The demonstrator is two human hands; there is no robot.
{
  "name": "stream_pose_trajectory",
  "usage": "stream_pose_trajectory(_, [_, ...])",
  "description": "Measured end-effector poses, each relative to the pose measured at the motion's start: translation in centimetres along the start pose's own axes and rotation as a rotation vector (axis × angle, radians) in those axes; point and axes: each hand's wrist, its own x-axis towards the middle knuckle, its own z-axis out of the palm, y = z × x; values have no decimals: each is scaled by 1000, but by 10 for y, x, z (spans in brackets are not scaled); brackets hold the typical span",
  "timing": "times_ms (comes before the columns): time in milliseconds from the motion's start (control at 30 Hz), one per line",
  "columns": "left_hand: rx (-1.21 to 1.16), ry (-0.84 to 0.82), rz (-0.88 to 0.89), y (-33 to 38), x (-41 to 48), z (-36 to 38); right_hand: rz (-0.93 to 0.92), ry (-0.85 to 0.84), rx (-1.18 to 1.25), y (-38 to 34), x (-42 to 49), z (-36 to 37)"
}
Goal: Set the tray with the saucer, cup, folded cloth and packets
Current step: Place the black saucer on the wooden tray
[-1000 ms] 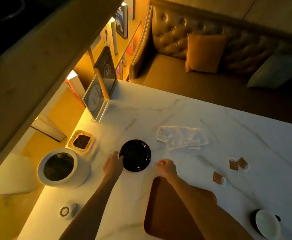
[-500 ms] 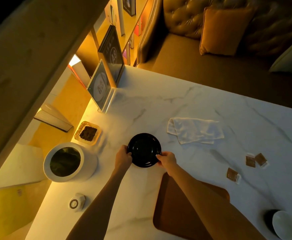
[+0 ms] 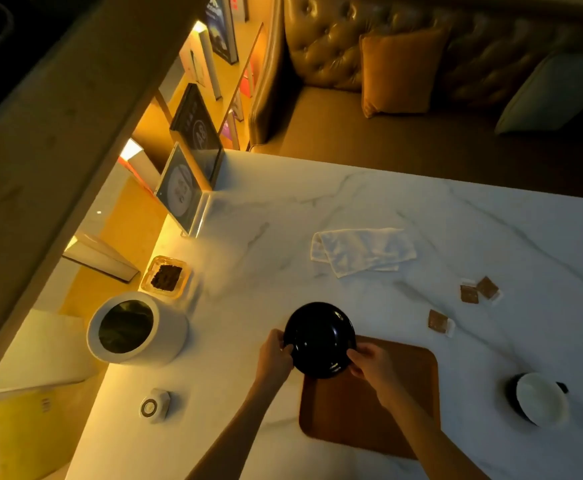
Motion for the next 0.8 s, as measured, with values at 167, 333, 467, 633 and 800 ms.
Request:
stream_pose_trajectory(167, [63, -94, -66, -19, -35, 43, 63, 92, -97, 53, -17, -29])
stream_pose_trajectory(333, [131, -81, -104, -27, -48, 64, 88, 132, -182, 74, -19, -36])
stream_pose_trajectory(467, [193, -77, -111, -33, -47, 71, 111, 127, -214, 85, -20, -37])
stream_pose_trajectory(633, [215, -72, -139, -37, -46, 75, 111, 144, -223, 89, -21, -34])
stream_pose_trajectory(800, [272, -122, -141, -35, -43, 73, 100, 133, -254, 90, -20, -35])
